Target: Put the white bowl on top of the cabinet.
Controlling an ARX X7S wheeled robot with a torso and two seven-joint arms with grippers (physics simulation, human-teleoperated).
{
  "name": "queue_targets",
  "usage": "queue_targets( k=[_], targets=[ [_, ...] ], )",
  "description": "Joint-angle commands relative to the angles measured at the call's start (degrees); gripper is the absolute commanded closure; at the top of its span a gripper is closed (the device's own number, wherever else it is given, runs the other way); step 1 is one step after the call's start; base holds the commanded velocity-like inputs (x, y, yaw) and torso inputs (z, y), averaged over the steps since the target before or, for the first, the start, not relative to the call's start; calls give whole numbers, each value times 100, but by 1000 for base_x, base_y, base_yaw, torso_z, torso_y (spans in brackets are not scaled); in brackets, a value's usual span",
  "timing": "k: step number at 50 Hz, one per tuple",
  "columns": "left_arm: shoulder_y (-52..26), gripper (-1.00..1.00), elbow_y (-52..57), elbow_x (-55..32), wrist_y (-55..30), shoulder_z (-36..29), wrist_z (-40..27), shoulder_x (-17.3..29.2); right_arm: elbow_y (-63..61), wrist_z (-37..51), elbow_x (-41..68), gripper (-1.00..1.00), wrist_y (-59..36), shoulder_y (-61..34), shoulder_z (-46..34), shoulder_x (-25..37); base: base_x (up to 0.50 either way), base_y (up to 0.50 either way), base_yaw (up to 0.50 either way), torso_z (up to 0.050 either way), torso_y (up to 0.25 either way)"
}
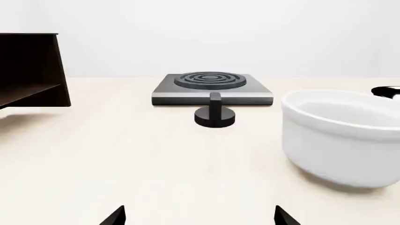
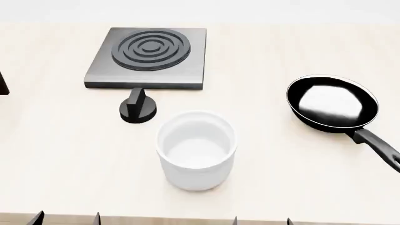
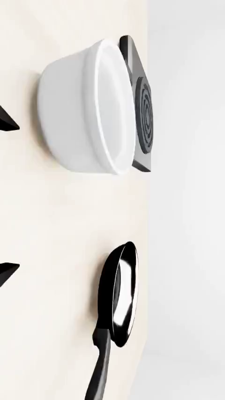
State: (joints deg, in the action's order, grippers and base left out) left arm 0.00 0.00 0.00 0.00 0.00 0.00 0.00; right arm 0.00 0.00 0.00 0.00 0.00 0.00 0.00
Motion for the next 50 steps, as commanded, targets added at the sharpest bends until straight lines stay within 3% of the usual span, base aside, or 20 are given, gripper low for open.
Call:
queue_targets(
  k=[1, 17, 29, 35, 40, 50],
  targets=[
    [3, -100, 29, -53, -44, -134, -112, 90, -26, 48, 134, -100, 36, 25, -117, 99, 0, 0, 0, 0, 0],
    [37, -100, 130, -256, -60, -408, -420, 321, -40, 323, 234, -100, 28, 31, -442, 338, 0, 0, 0, 0, 0],
    [132, -100, 145, -710, 654, -83, -749, 323, -168, 408, 631, -100, -63, 49, -399, 395, 0, 0, 0, 0, 0],
    [257, -100, 316, -976, 1091, 424, -1381, 201, -158, 469, 668, -100, -54, 39, -445, 435, 0, 0, 0, 0, 0],
    [475, -100, 461, -1159, 1749, 1013, -2317, 81, -155, 511, 719, -100, -38, 37, -467, 463, 0, 0, 0, 0, 0],
    [896, -100, 826, -1242, 2260, 1358, -3124, 216, -130, 583, 771, -100, -3, 30, -538, 524, 0, 0, 0, 0, 0]
  ],
)
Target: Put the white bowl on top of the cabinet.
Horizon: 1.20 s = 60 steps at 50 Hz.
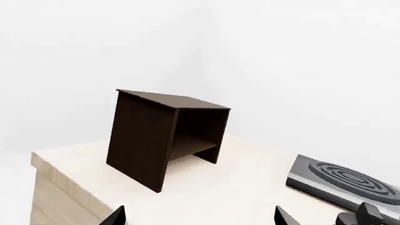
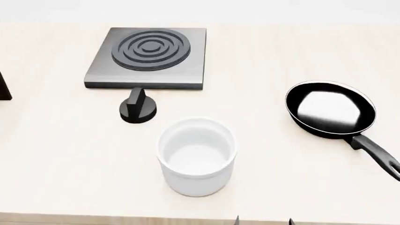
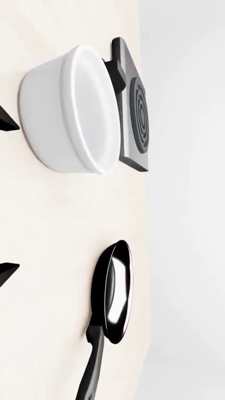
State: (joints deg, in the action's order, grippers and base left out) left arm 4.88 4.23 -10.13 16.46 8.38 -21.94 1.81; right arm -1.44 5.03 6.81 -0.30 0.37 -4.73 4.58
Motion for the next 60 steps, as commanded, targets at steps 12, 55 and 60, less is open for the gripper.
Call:
queue_targets(
  k=[12, 55, 60],
  targets=[
    [828, -100, 628, -121, 933, 1093, -2369, -56, 7, 163, 192, -100, 63, -2, -140, 138, 0, 0, 0, 0, 0],
    [1531, -100, 704, -38, 902, 1251, -5368, 213, -3308, 1116, 1531, -100, -2511, 5, -36, 683, 0, 0, 0, 0, 0],
    [1524, -100, 660, -74, 922, 1214, -5379, 241, -4025, 1379, 1820, -100, -3155, -43, 8, 755, 0, 0, 0, 0, 0]
  ],
)
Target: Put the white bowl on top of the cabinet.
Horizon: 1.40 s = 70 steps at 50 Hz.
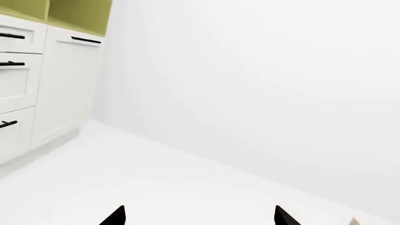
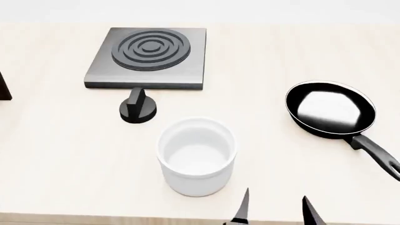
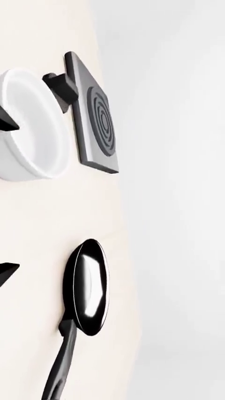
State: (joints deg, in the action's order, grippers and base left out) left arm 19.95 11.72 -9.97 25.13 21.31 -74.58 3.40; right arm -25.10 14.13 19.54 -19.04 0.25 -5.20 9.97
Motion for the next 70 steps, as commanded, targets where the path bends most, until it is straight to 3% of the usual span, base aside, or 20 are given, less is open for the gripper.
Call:
queue_targets(
  k=[1, 16, 52, 70],
  targets=[
    [20, -100, -96, -101, 63, -82, -117, 87, -1794, 507, 623, -100, -1384, -48, 75, 230, 0, 0, 0, 0, 0],
    [45, -100, -109, -110, 87, -152, -186, 149, -2942, 949, 869, -100, -1786, -112, 173, 360, 2, 274, 0, 0, 0],
    [99, -100, -131, -170, 164, -244, -278, 237, -2775, 1002, 975, -100, -1509, -95, 63, 447, 7, 500, 0, 0, 0],
    [88, -100, -183, -222, 196, -280, -290, 275, -2779, 1058, 1268, -100, -1264, -67, 64, 587, 99, 16, 0, 0, 0]
  ],
)
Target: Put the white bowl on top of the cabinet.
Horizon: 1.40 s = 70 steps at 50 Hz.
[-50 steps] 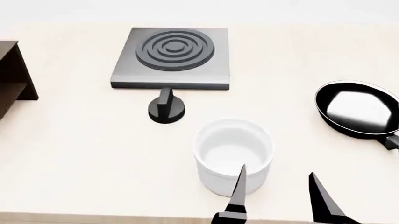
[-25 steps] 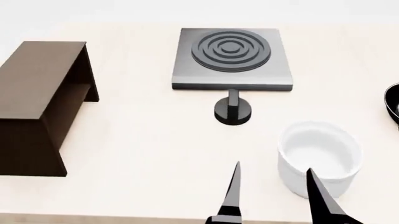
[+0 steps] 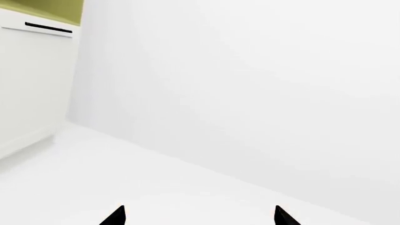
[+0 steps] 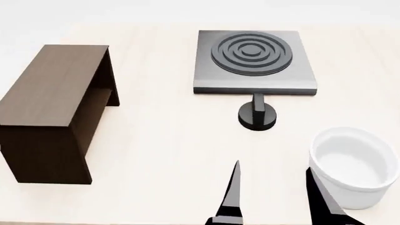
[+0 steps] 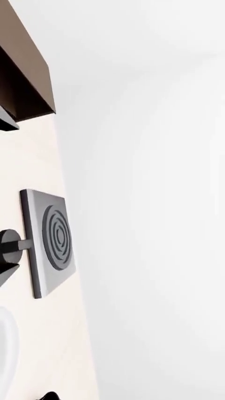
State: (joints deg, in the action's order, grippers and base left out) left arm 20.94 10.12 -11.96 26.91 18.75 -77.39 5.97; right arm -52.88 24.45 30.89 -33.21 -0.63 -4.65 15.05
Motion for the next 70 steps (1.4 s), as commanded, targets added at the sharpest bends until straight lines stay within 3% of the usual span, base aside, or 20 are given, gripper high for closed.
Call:
queue_targets(
  k=[1, 35, 70],
  targets=[
    [-12, -100, -24, -23, 19, -27, -10, 19, 0, 32, 159, -100, 164, 24, 16, 84, 500, 0, 0, 0, 0],
    [7, -100, -66, -83, 83, -82, -27, 58, -21, 250, 336, -100, 484, -4, -188, 325, 451, 0, 0, 0, 0],
    [6, -100, -88, -104, 99, -124, -51, 92, 35, 479, 189, -100, 695, -17, -418, 545, 0, 0, 0, 0, 0]
  ],
)
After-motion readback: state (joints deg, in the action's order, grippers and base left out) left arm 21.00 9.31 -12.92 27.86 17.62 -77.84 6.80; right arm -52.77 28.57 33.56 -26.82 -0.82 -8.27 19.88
